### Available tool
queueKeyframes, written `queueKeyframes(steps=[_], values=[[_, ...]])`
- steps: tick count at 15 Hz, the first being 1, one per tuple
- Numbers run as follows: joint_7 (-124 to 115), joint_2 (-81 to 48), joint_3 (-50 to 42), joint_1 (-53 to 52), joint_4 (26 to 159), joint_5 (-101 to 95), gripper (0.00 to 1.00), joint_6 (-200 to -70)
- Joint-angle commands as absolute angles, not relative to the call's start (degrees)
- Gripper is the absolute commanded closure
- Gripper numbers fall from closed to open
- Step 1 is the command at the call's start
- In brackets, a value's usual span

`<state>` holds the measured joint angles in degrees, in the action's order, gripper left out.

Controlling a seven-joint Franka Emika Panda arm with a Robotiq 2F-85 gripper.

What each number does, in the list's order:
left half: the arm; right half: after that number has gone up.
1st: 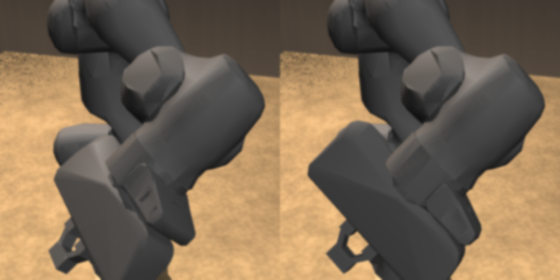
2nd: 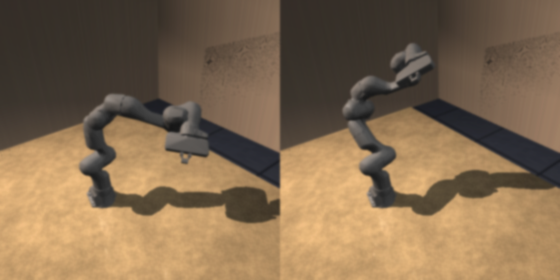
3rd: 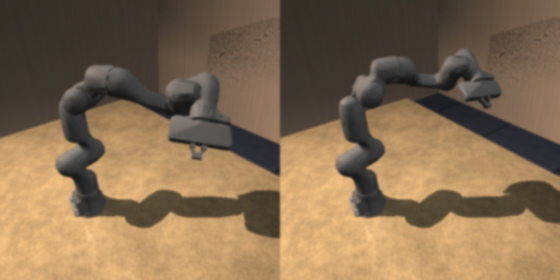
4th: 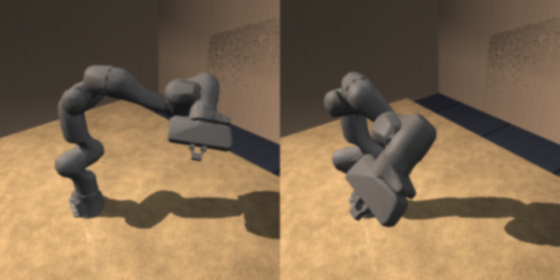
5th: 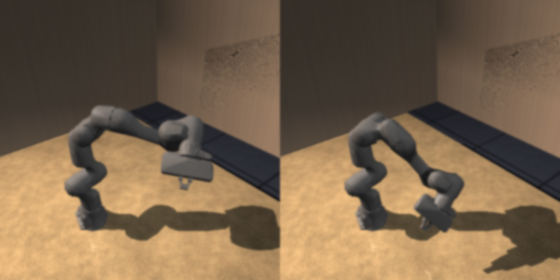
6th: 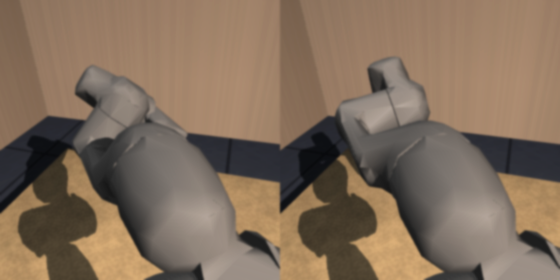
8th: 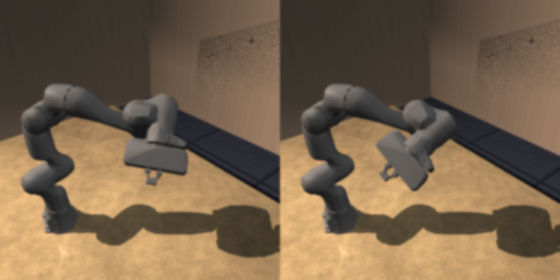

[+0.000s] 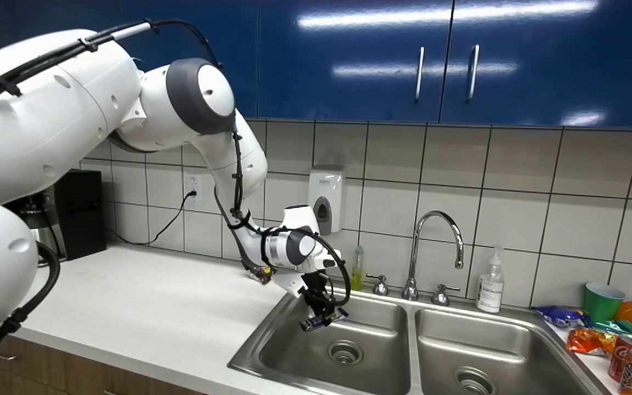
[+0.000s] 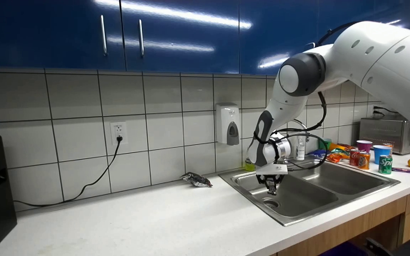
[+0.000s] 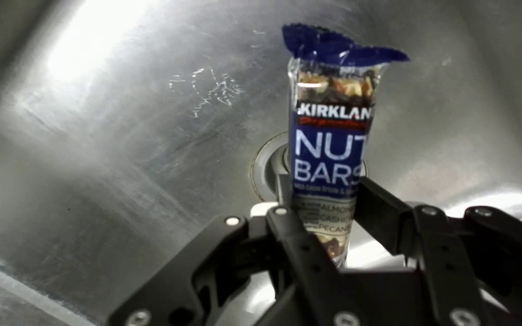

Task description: Remove the packet from the left sink.

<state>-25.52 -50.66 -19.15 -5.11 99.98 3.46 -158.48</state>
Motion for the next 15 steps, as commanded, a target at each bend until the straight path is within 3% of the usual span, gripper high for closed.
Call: queueKeyframes(steps=[1, 15], values=[[-22.4, -44.99, -18.66, -5.62, 105.85, 1.3, 0.87, -157.86], [-21.52, -32.99, -18.9, -12.3, 120.2, -7.05, 0.87, -159.89]])
